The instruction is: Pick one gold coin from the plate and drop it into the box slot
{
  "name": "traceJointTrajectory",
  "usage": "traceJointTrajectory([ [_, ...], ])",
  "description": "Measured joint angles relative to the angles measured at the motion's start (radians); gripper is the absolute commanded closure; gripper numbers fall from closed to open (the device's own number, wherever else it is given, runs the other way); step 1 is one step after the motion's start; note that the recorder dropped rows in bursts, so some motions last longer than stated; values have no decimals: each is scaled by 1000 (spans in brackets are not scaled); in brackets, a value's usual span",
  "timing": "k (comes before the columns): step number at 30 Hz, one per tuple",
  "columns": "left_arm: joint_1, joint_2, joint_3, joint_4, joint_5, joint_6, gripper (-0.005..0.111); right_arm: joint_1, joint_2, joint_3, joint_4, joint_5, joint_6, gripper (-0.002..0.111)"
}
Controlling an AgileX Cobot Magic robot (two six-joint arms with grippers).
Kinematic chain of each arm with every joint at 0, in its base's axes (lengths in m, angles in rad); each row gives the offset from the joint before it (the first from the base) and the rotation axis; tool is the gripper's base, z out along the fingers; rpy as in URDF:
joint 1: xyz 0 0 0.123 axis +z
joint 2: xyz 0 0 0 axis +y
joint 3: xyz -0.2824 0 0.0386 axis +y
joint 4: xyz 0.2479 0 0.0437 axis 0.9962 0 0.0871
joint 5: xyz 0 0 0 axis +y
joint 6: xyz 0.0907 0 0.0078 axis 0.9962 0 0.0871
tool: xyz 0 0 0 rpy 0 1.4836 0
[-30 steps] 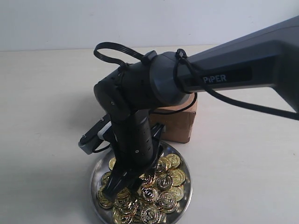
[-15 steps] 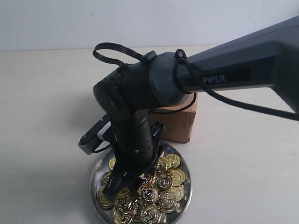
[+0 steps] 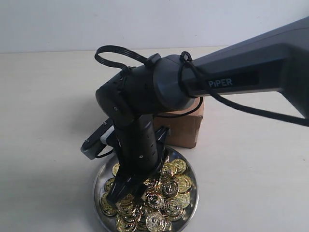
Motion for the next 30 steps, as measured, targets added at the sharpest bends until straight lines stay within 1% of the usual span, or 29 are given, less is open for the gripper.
traceJointTrajectory([
  [30, 0, 0, 0, 0, 0, 0, 107, 0, 0, 0, 15, -10, -20, 52],
])
